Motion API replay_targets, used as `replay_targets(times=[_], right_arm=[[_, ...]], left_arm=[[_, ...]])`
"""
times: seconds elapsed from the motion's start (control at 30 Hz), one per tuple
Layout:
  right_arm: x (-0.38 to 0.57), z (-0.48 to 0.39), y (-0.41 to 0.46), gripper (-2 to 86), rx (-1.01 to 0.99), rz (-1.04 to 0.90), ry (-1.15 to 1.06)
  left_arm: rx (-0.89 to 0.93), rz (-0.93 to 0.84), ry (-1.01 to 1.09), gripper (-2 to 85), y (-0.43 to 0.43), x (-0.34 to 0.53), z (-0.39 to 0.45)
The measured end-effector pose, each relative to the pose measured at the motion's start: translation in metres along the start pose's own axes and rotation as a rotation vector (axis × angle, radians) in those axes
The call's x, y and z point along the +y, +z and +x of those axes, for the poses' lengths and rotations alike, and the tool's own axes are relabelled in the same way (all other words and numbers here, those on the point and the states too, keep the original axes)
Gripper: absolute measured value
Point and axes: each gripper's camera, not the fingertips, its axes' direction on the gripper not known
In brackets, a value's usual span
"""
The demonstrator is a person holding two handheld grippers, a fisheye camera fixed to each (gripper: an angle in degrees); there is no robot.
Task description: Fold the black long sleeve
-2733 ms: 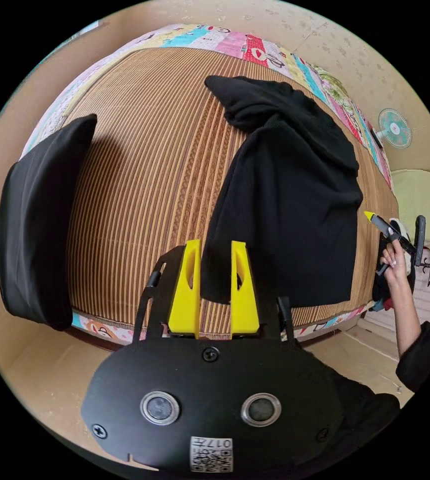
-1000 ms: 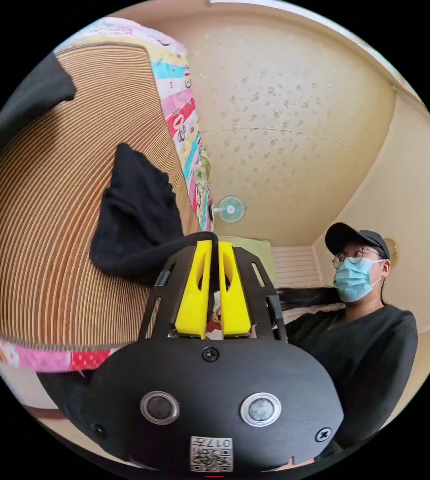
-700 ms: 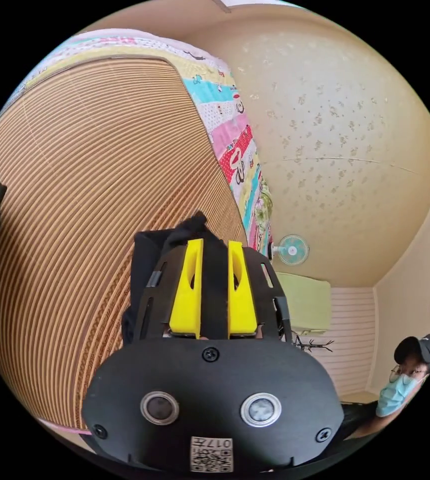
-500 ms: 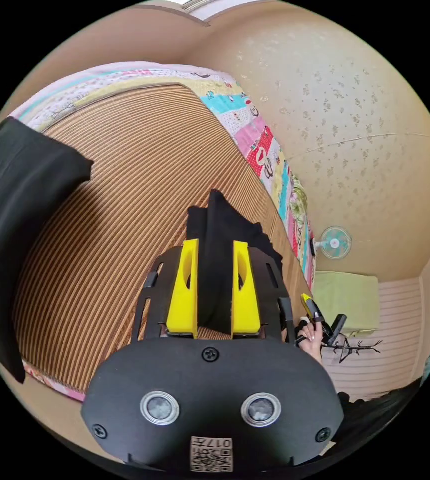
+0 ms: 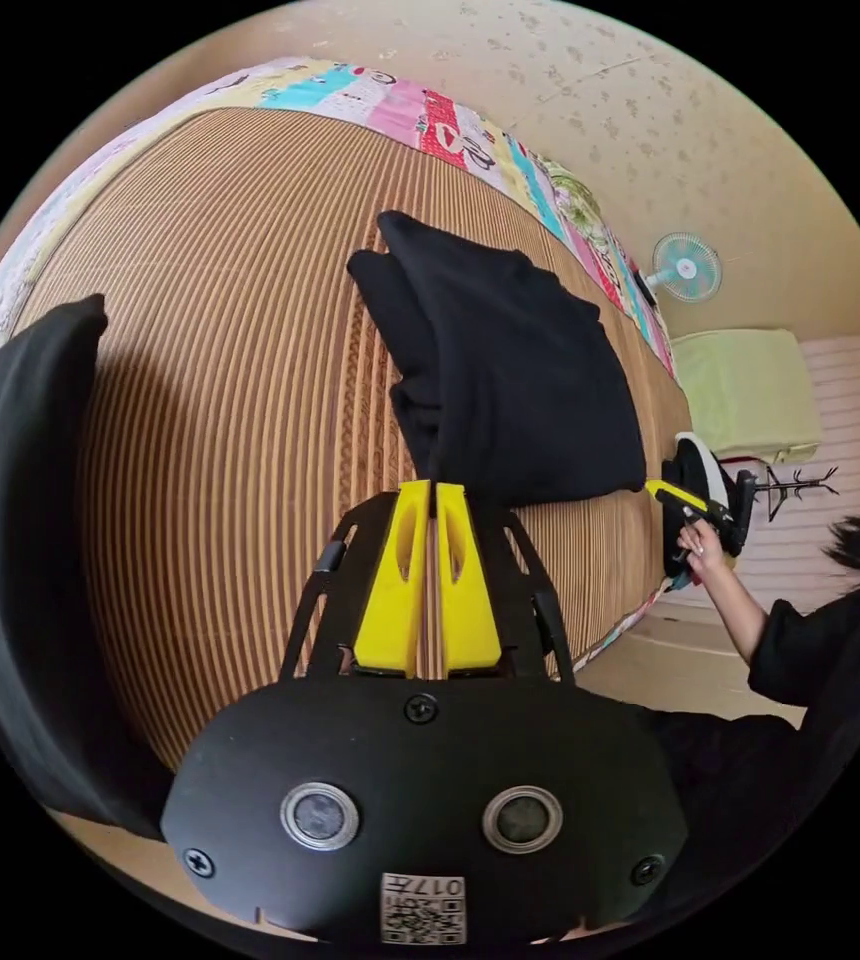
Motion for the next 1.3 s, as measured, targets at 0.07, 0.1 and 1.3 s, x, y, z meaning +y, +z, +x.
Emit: replay_targets(times=[0.07, 0.1, 1.3], right_arm=[[0.002, 0.008, 0.005, 2.7, -0.026, -0.005, 0.016], [0.002, 0.009, 0.003, 2.9, -0.016, 0.016, 0.031], [0.045, 0.092, 0.019, 8.6, -0.064, 0.322, 0.581]], left_arm=[[0.040, 0.038, -0.088, 0.1, -0.011, 0.013, -0.021], [0.008, 0.063, -0.127, 0.1, -0.016, 0.019, -0.025], [0.215, 0.230, 0.280, 10.7, 0.235, 0.037, 0.307]])
